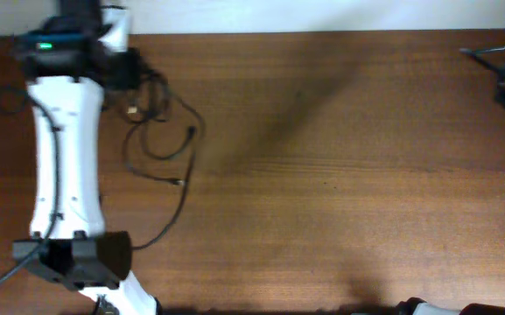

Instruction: Untangle cables

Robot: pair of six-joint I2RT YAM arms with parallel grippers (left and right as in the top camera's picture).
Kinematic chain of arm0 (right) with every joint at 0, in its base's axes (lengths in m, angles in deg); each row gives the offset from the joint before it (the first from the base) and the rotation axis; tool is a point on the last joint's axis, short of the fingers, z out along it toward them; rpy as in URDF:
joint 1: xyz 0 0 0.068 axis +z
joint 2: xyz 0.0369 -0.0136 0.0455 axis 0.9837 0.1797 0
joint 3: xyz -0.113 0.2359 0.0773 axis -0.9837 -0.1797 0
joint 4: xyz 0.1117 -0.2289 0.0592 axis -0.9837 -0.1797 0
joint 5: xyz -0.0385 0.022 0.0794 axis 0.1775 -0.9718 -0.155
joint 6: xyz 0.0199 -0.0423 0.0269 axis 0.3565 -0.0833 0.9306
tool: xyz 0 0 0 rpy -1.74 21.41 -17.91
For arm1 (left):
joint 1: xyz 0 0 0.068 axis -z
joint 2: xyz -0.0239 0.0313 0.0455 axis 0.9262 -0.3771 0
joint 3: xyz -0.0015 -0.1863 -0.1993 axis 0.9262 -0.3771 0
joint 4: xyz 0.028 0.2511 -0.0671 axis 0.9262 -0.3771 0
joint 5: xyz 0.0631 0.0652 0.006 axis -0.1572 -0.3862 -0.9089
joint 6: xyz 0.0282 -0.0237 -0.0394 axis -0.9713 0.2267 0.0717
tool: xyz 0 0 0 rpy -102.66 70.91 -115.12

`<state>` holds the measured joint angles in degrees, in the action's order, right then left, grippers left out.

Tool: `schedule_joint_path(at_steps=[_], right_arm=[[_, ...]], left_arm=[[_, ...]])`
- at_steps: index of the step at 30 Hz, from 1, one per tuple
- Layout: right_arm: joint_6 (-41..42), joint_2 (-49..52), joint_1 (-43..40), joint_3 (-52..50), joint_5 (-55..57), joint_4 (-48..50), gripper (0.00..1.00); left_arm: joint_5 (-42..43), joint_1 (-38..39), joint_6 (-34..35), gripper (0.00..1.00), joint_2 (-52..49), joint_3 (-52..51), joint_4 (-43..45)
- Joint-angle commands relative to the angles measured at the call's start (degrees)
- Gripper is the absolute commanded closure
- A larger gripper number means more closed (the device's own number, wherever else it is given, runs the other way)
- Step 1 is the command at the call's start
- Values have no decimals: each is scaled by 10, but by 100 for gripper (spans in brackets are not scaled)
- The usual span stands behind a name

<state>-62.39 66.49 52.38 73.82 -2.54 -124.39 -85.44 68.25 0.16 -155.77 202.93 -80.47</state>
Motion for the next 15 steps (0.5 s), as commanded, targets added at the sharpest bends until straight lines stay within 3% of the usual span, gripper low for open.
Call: schedule_joint_path(at_steps=[1, 7, 15], right_arm=[[-24, -11, 71, 8, -1, -9, 30], [-24, -11, 218, 8, 68, -24, 30], [-23, -11, 367, 7, 90, -54, 30]], left_arm=[[-15, 66, 10, 100, 40, 1, 0], [-9, 146, 32, 100, 63, 29, 0], [13, 157, 36, 100, 65, 103, -33]])
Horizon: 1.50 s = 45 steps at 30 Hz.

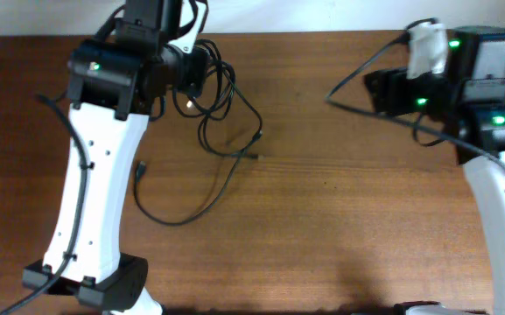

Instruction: Untangle cables

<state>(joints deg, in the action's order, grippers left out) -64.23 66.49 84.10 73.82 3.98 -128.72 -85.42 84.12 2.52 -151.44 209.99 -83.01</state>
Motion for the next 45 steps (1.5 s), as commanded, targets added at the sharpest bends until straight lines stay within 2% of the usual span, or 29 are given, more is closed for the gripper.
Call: schedule_joint_path(at_steps=[1, 11, 24, 30, 39, 42, 45], right_arm=[[-5, -11, 64, 7, 30, -16, 30], [-5, 3, 194, -27, 58, -59, 30], [-8, 4, 297, -98, 92, -2, 28], [-8, 4, 308, -98, 136, -4, 27], [-14, 19, 308, -107, 149, -6, 27], [-14, 30, 309, -107, 148, -3, 39], [-14, 39, 309, -107, 148, -4, 40]], left_arm=[[14, -1, 12, 100, 22, 38, -12], [27, 16, 23, 100, 22, 79, -38], [28, 68, 24, 100, 22, 98, -53], [28, 108, 25, 100, 23, 110, -71], [28, 111, 32, 100, 52, 124, -81], [26, 111, 32, 100, 56, 124, -86], [26, 111, 32, 100, 56, 124, -91]])
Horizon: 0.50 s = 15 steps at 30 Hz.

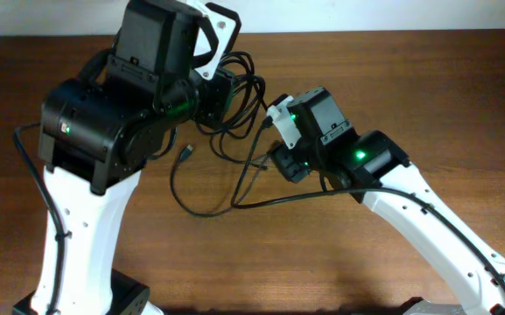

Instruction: Untangle cables

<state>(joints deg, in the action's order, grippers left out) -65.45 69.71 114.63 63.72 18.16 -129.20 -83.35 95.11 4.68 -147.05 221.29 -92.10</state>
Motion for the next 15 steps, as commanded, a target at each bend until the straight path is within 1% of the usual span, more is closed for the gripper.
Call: schedule_joint_path(at_steps=[1, 4, 6, 9, 12, 15], right_arm=[[-2, 7, 3, -6, 4, 1, 40], [-2, 7, 3, -6, 2, 3, 39], [-2, 7, 3, -6, 2, 10, 34], [-2, 6, 3, -6, 2, 35, 31], [-3, 6, 3, -5, 2, 57, 30], [-24, 6, 3, -5, 3, 74, 29]], left_arm=[[5, 1, 10, 100, 12, 11, 0], [5, 1, 10, 100, 12, 11, 0], [5, 1, 10, 100, 12, 11, 0], [5, 1, 10, 100, 12, 11, 0], [5, 1, 10, 100, 12, 11, 0], [5, 1, 10, 100, 12, 11, 0]])
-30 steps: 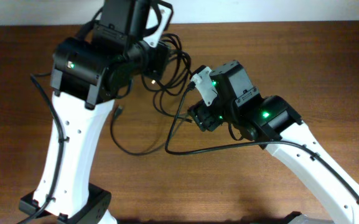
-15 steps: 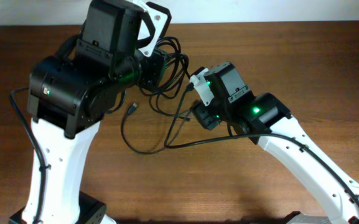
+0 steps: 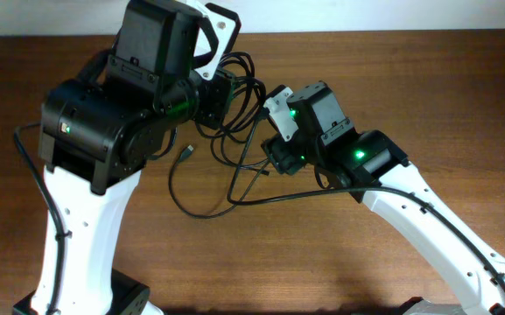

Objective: Untangle cables
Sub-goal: 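Pull the second cable rightward with the right gripper and release it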

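A bundle of thin black cables [image 3: 241, 87] hangs in a tangle from my left gripper [image 3: 220, 94], which is raised over the table's far middle and shut on it. Strands drop from the bundle to a loose loop [image 3: 191, 203] lying on the wood, and one free plug [image 3: 186, 153] dangles below the left wrist. My right gripper [image 3: 268, 159] is pushed in at the tangle's lower right edge, among the hanging strands. Its fingers are dark against the cables, so their state does not show.
The brown wooden table [image 3: 427, 79] stretches right and toward the front. The left arm's big black and white body [image 3: 103, 131] covers the left side. The right arm's white link [image 3: 436, 227] slants across the front right.
My right gripper has shifted slightly left and deeper into the hanging strands. The lower cable loop has shifted slightly left on the table. The left arm and bundle are unmoved.
First the cables lay at the far left by my left gripper, the right arm out at the edge. Then the left gripper held the bundle further right and the right arm came in. Later the bundle hung raised mid-table, with the right gripper at its lower edge, now closer.
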Robot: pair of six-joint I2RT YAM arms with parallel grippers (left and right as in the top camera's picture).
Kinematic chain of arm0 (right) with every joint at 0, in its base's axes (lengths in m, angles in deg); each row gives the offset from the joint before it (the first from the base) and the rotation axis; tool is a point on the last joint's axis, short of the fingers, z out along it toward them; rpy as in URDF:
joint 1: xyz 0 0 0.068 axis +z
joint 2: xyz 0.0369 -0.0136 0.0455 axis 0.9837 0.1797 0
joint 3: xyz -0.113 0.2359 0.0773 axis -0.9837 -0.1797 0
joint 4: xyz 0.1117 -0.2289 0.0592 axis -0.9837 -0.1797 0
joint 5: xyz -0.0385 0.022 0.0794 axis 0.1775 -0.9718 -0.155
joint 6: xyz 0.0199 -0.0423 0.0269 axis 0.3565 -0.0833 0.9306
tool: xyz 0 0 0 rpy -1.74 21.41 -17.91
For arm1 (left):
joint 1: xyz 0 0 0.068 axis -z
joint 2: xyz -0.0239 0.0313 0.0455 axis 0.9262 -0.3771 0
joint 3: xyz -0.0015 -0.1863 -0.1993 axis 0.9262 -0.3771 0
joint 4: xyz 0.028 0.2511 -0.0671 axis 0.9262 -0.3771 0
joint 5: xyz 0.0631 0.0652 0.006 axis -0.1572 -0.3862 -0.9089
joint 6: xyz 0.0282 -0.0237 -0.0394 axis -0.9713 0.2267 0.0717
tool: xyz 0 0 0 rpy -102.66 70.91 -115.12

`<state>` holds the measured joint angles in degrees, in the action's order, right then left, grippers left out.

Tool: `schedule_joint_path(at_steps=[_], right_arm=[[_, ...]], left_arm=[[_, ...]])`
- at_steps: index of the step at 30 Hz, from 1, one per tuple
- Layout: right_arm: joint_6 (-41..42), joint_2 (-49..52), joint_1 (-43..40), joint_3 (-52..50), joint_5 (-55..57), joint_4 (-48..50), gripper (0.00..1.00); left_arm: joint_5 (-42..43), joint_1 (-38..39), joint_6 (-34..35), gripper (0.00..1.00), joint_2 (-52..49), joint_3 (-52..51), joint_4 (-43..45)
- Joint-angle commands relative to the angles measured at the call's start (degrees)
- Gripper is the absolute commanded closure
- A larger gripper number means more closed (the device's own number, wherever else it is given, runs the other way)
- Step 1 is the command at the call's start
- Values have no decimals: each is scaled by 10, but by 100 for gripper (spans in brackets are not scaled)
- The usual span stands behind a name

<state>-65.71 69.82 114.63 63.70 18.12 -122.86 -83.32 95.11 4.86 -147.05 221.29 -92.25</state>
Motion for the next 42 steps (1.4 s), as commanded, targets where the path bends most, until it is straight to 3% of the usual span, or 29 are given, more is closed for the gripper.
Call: schedule_joint_path(at_steps=[1, 5, 7, 17, 18, 19, 31, 42], right_arm=[[-26, 5, 3, -5, 5, 16, 29], [-51, 5, 3, -5, 7, 41, 31], [-51, 7, 3, -5, 7, 50, 43], [-51, 23, 3, -5, 5, 78, 47], [-51, 24, 3, -5, 5, 80, 54], [-51, 26, 3, -5, 5, 81, 96], [-44, 8, -34, -5, 57, 77, 96], [13, -83, -266, -5, -29, 33, 96]], left_arm=[[5, 1, 9, 100, 12, 11, 2], [9, 1, 11, 100, 12, 11, 2], [9, 1, 11, 100, 12, 11, 1], [7, 31, 11, 100, 12, 11, -3], [7, 31, 11, 100, 12, 11, -3], [7, 31, 11, 100, 12, 11, -3], [-47, 28, 11, 100, 12, 11, -16], [-72, -48, 15, 100, 20, 11, -33]])
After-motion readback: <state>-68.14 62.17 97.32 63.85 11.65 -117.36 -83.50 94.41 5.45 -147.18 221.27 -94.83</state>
